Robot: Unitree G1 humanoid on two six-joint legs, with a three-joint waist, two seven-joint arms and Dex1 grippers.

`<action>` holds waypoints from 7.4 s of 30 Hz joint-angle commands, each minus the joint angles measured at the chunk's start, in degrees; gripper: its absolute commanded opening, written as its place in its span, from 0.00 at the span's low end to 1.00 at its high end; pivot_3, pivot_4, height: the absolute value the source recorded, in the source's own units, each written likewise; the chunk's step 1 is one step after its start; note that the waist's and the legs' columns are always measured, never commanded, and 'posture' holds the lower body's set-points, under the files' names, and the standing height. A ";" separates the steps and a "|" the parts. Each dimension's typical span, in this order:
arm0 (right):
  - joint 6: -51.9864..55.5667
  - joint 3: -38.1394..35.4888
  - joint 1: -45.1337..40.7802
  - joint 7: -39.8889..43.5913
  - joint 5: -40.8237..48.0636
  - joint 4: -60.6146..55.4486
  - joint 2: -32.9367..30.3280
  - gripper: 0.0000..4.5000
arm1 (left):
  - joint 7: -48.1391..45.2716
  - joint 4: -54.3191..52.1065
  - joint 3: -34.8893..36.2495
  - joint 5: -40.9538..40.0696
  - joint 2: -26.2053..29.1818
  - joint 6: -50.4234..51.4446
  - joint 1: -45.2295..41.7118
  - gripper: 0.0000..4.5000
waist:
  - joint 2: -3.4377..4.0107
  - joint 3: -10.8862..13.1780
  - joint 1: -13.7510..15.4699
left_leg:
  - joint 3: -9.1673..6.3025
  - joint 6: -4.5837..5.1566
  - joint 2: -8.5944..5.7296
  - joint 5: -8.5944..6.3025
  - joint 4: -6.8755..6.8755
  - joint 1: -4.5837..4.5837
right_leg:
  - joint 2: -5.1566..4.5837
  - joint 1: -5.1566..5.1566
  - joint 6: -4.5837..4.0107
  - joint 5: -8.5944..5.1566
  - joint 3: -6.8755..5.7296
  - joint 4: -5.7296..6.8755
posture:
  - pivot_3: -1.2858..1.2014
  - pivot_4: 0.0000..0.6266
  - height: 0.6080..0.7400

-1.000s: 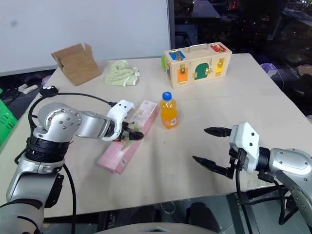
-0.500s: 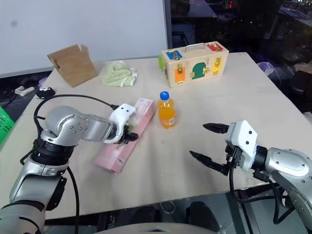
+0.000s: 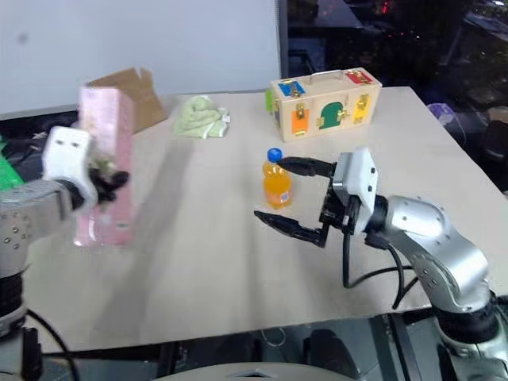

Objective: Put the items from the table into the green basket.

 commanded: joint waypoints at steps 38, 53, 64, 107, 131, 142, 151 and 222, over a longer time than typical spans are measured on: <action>-16.42 13.45 -19.03 23.57 -10.29 31.33 18.52 1.00 | -21.53 18.91 50.99 40.70 1.72 -38.36 41.85 0.53 | -1.36 -0.90 16.97 | 0.11 0.26 0.04 -0.17 -0.39 0.04 | -0.58 -0.38 -0.29 0.17 -1.55 0.09 | 0.74 0.00 1.00; -13.89 11.44 -18.63 17.57 -11.75 27.90 18.75 1.00 | -22.25 27.88 38.32 40.15 8.41 -41.37 32.68 0.53 | -1.35 -0.92 29.13 | 0.39 0.04 0.28 -0.35 -0.36 0.03 | -0.64 -0.48 -0.40 0.22 -2.17 -0.05 | 0.71 0.00 1.00; -3.97 9.08 -18.86 2.83 -15.46 21.06 16.68 1.00 | -26.38 44.96 15.68 31.44 17.23 -48.23 1.25 0.53 | -1.27 -0.84 30.47 | 0.53 0.00 0.29 -0.35 -0.16 -0.04 | -0.05 -0.43 -0.47 0.23 -2.44 -0.09 | 0.64 0.04 1.00; -3.37 7.38 -15.51 -1.87 -11.56 14.05 17.16 1.00 | -5.15 92.57 -7.46 39.28 17.07 -72.59 -40.02 0.53 | -1.26 -0.80 -0.51 | 0.05 0.02 0.33 -0.33 0.50 0.02 | -0.23 -0.85 -0.49 0.46 -1.72 1.02 | 0.56 0.02 1.00; -6.97 7.34 -13.96 1.14 -9.65 15.04 18.99 1.00 | -0.80 94.49 -11.19 43.57 20.33 -74.44 -29.23 0.53 | -1.24 -0.76 1.35 | 0.07 0.02 0.22 -0.33 0.55 0.00 | -0.41 -0.80 -0.48 0.46 -1.81 1.03 | 0.56 0.04 1.00; -10.70 9.45 -14.99 6.37 -11.27 16.95 17.71 1.00 | 0.07 95.29 -10.72 44.04 22.10 -70.99 -18.95 0.53 | -1.22 -0.75 1.28 | 0.01 0.02 0.21 -0.33 0.55 0.02 | -0.43 -0.77 -0.48 0.46 -1.90 1.03 | 0.56 0.04 1.00; -11.95 9.74 -16.24 7.77 -11.82 19.27 18.60 1.00 | -1.75 95.08 -6.62 40.56 22.98 -71.08 -12.87 0.99 | -1.23 -0.76 1.44 | 0.02 0.02 0.21 -0.33 0.54 0.05 | -0.46 -0.79 -0.48 0.46 -1.90 1.03 | 0.56 0.04 1.00; 9.94 -7.17 9.67 -15.40 -5.78 -6.98 1.29 1.00 | -35.47 5.85 -23.38 0.82 -25.09 -18.11 -10.55 0.99 | 0.01 -0.48 -7.58 | -0.08 0.02 0.19 -0.32 0.64 0.17 | -0.43 -0.37 -0.45 0.45 -1.43 0.89 | 0.42 0.03 1.00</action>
